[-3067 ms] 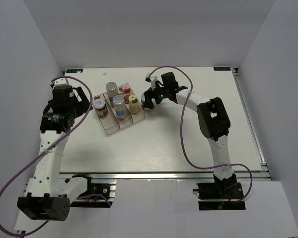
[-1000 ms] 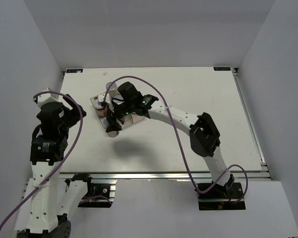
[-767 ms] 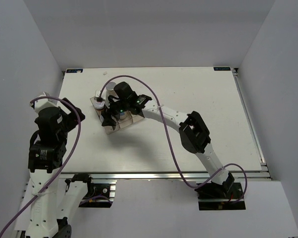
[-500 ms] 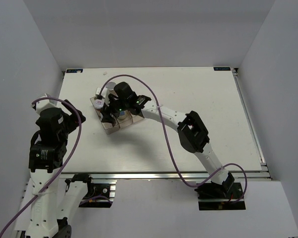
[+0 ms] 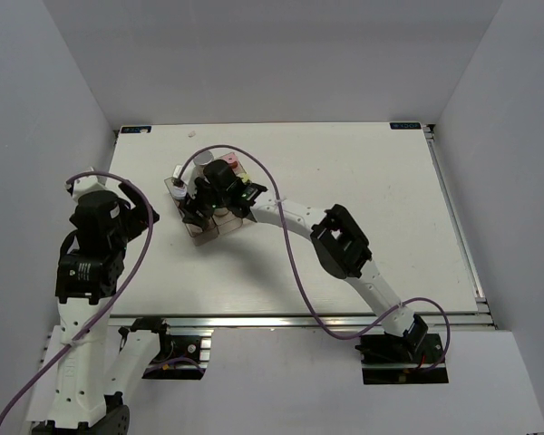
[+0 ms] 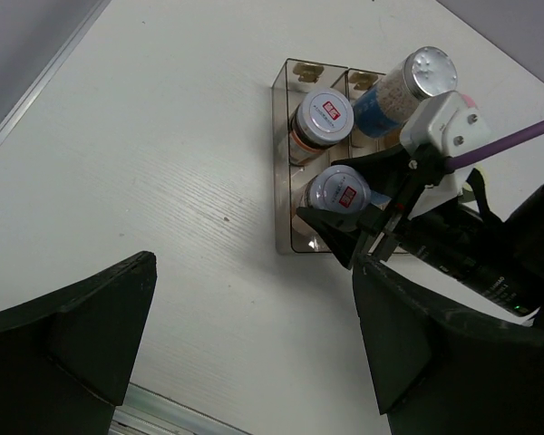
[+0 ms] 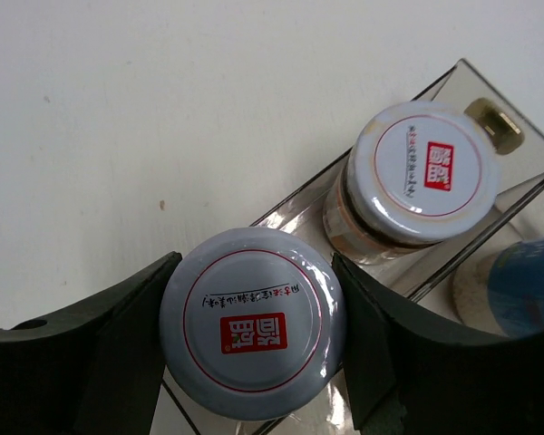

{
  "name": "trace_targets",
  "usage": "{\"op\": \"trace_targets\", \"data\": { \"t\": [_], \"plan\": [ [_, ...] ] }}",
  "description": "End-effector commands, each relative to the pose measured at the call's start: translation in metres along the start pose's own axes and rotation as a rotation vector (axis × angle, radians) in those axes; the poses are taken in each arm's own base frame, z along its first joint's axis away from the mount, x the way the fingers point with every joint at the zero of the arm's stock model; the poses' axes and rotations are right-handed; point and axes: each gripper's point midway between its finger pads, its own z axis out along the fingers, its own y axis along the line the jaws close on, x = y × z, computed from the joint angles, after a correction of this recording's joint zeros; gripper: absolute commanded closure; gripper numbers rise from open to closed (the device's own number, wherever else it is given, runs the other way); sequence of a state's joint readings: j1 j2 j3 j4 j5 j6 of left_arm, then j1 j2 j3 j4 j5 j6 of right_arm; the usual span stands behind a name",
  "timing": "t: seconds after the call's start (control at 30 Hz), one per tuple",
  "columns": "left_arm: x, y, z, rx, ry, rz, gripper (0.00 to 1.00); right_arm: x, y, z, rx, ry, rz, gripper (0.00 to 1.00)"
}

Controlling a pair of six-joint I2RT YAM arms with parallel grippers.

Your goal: Organize the condiment bottles

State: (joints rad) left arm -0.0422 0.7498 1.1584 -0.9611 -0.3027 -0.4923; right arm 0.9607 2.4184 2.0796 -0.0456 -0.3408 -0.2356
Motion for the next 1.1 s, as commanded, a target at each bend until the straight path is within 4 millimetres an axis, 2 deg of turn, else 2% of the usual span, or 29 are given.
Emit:
{"op": "trace_targets", "data": {
  "t": [0.0, 0.07, 0.1, 0.13, 0.17, 0.2, 0.23, 0.33, 0.47, 0.5, 0.53, 0.63, 0.7, 0.77, 0.8, 0.83, 0.87, 0.9, 0.93, 0.97, 1.03, 1.07],
  "plan": [
    [-0.006, -0.004, -0.002, 0.022, -0.012, 0.016, 0.02, -0.066, -0.009, -0.010, 0.051, -0.174, -0.084, 1.00],
    [-0.004, -0.005, 0.001, 0.022, -0.010, 0.018, 0.02, -0.054, -0.006, -0.010, 0.042, -0.147, -0.077, 1.00],
    [-0.004, -0.006, 0.002, 0.028, -0.011, 0.017, 0.02, -0.057, -0.004, -0.013, 0.040, -0.151, -0.081, 0.97],
    [-0.004, -0.006, 0.003, 0.030, -0.011, 0.015, 0.02, -0.054, -0.002, -0.015, 0.037, -0.145, -0.081, 0.81],
    [-0.004, -0.008, 0.004, 0.035, -0.010, 0.015, 0.02, -0.049, -0.001, -0.014, 0.034, -0.137, -0.079, 0.71],
    [-0.003, -0.008, 0.005, 0.036, -0.010, 0.015, 0.02, -0.053, 0.000, -0.018, 0.034, -0.144, -0.082, 0.61],
    [-0.003, -0.009, 0.006, 0.039, -0.006, 0.016, 0.02, -0.053, 0.001, -0.019, 0.029, -0.143, -0.084, 0.42],
    [-0.005, -0.013, 0.008, 0.050, -0.010, 0.012, 0.02, -0.061, 0.006, -0.027, 0.011, -0.153, -0.081, 0.24],
    [-0.008, -0.016, 0.009, 0.065, -0.018, 0.008, 0.02, -0.090, 0.015, -0.045, -0.018, -0.199, -0.052, 0.21],
    [-0.008, -0.017, 0.009, 0.070, -0.018, 0.007, 0.02, -0.106, 0.020, -0.056, -0.038, -0.223, -0.055, 0.20],
    [-0.011, -0.020, 0.008, 0.078, -0.028, 0.002, 0.02, -0.114, 0.024, -0.061, -0.049, -0.233, -0.052, 0.12],
    [-0.017, -0.029, 0.006, 0.127, -0.046, -0.005, 0.02, -0.143, 0.040, -0.086, -0.113, -0.267, -0.043, 0.11],
    [-0.022, -0.038, 0.001, 0.177, -0.058, -0.010, 0.02, -0.150, 0.050, -0.105, -0.143, -0.238, -0.006, 0.11],
    [-0.030, -0.047, -0.003, 0.226, -0.087, -0.017, 0.02, -0.144, 0.056, -0.119, -0.149, -0.193, 0.076, 0.11],
    [-0.030, -0.055, -0.008, 0.276, -0.088, -0.016, 0.02, -0.146, 0.056, -0.140, -0.131, -0.169, 0.118, 0.11],
    [-0.034, -0.062, -0.011, 0.318, -0.107, -0.018, 0.02, -0.138, 0.056, -0.149, -0.121, -0.140, 0.171, 0.11],
    [-0.032, -0.068, -0.011, 0.353, -0.103, -0.013, 0.02, -0.117, 0.053, -0.169, -0.092, -0.073, 0.250, 0.11],
    [-0.027, -0.081, -0.016, 0.437, -0.078, -0.001, 0.02, -0.104, 0.046, -0.179, -0.037, -0.027, 0.294, 0.11],
    [-0.031, -0.089, -0.019, 0.484, -0.097, 0.002, 0.02, -0.091, 0.042, -0.188, -0.009, 0.014, 0.328, 0.11],
    [-0.027, -0.094, -0.018, 0.511, -0.087, 0.007, 0.02, -0.072, 0.035, -0.210, 0.036, 0.080, 0.377, 0.11],
    [-0.028, -0.104, -0.022, 0.573, -0.089, 0.010, 0.02, -0.056, 0.017, -0.232, 0.117, 0.126, 0.412, 0.11],
    [-0.027, -0.106, -0.022, 0.588, -0.089, 0.013, 0.02, -0.048, 0.001, -0.255, 0.168, 0.135, 0.442, 0.11]
  ]
}}
